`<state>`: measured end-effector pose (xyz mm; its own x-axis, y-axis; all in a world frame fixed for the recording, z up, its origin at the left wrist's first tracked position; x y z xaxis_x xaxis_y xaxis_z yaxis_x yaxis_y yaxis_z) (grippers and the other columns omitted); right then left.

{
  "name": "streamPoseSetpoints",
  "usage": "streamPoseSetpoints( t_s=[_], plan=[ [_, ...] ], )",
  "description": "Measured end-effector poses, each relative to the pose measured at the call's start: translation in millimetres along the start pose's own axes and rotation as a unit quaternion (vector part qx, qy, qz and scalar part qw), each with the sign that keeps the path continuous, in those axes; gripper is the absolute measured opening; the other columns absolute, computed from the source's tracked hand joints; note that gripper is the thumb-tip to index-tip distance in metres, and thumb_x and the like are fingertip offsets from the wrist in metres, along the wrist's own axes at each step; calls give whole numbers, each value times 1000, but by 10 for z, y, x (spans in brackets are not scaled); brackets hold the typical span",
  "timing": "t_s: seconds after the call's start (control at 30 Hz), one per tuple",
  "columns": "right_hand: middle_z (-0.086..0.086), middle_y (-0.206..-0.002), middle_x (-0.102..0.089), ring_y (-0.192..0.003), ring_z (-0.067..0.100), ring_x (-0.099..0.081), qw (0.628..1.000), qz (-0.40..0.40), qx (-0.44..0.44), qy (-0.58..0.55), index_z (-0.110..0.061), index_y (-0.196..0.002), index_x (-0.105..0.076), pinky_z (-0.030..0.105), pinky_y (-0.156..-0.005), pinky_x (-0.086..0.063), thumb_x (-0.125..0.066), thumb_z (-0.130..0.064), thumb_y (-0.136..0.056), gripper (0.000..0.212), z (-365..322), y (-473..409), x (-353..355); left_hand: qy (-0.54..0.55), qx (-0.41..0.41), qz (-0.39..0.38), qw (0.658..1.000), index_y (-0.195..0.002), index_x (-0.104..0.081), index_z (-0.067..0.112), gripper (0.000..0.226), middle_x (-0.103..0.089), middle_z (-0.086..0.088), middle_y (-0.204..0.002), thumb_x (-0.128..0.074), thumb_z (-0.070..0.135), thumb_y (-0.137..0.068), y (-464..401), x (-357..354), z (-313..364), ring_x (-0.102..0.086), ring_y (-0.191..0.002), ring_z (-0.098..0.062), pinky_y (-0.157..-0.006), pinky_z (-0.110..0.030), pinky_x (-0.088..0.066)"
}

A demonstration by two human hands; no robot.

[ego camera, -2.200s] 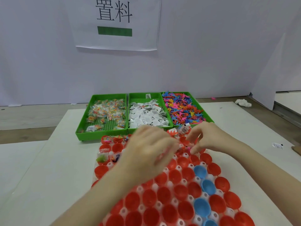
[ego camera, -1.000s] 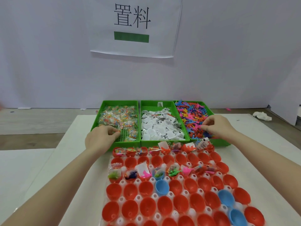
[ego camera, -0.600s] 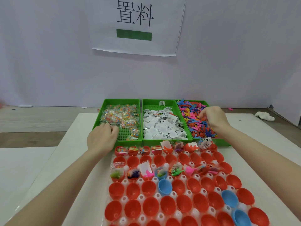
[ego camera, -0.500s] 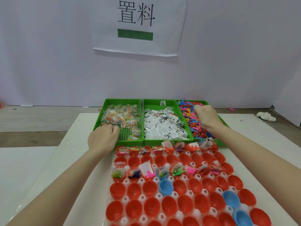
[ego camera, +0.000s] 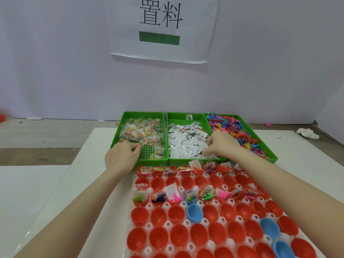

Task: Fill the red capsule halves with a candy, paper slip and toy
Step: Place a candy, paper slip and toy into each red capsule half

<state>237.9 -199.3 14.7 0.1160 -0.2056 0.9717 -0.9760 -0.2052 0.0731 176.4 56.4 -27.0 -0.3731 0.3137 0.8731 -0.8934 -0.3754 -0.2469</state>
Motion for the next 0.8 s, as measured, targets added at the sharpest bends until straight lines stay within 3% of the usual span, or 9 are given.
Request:
streamPoseSetpoints(
  t_s=[0.1,0.17,0.23,0.3,0.4,0.47,0.6,0.7,0.8],
  plan=[
    [1,-48,-30,-44,15,-28,996,55,12,-66,-14,-51,-43,26,-54,-33,-62,-20,-83,38,55,14,72,22,-2,-3,1000,-101,-71,29,33,-62,5,-114,-41,42,-96,5,7,-6,-53,-95,-16,-62,-27,-32],
    [7,-47,-46,-41,14,-34,988,94,25,-120,-11,-51,-46,27,-59,-42,-61,-23,-86,40,94,37,136,47,-5,-1,999,-104,-71,29,30,-62,7,-116,-46,42,-94,14,13,-10,-54,-101,-16,-63,-26,-33],
    [17,-60,-62,-50,24,-52,979,129,39,-151,0,-53,-54,34,-68,-51,-62,-26,-85,41,122,81,221,103,4,20,994,-103,-71,27,25,-67,7,-109,-53,39,-91,40,56,-10,-55,-86,-11,-56,-24,-32],
    [24,-66,-62,-62,29,-61,968,156,53,-192,13,-67,-61,38,-76,-52,-65,-28,-83,44,134,141,309,224,42,50,972,-99,-73,22,20,-70,4,-99,-62,33,-87,58,145,-28,-55,-75,-7,-58,-23,-36],
    [4,-44,-36,-42,14,-40,944,165,69,-278,14,-61,-54,18,-68,-46,-64,-28,-85,50,112,279,402,406,100,59,907,-84,-71,16,5,-70,-6,-93,-70,20,-80,89,296,-35,-62,-80,-18,-76,-28,-47],
    [-10,-37,-20,-35,5,-20,916,160,98,-354,6,-53,-48,5,-55,-35,-62,-23,-87,47,17,437,467,457,111,41,882,-77,-66,13,5,-69,-11,-89,-70,13,-79,170,373,68,-65,-75,-19,-77,-31,-52],
    [-1,-47,-19,-38,4,-18,854,121,182,-472,21,-61,-49,1,-49,-36,-60,-22,-86,51,-262,833,557,566,94,-57,817,-85,-62,3,13,-69,-8,-87,-71,2,-75,446,441,592,-70,-65,-15,-63,-18,-55],
    [14,-48,-30,-47,14,-30,850,97,237,-461,14,-70,-62,19,-54,-36,-60,-36,-80,52,-396,1092,588,617,59,-160,768,-88,-63,7,13,-72,-9,-81,-66,0,-77,740,480,1061,-71,-67,-17,-59,-15,-53],
    [26,-71,-64,-63,35,-58,870,109,249,-412,-13,-83,-75,44,-65,-47,-62,-29,-85,21,-397,1256,604,663,15,-229,713,-86,-68,6,11,-73,-7,-75,-58,2,-84,990,528,1386,-71,-68,-17,-61,-17,-54]
  ],
)
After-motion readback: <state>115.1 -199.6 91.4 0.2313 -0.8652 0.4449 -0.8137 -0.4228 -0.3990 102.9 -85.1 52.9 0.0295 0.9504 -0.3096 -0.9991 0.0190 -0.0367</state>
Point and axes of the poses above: each hand's wrist, its own y-axis away from the middle knuckle, its own x-axis out of the back of the hand, z = x × y, the point moved 6 cm from there along -y, towards the middle knuckle
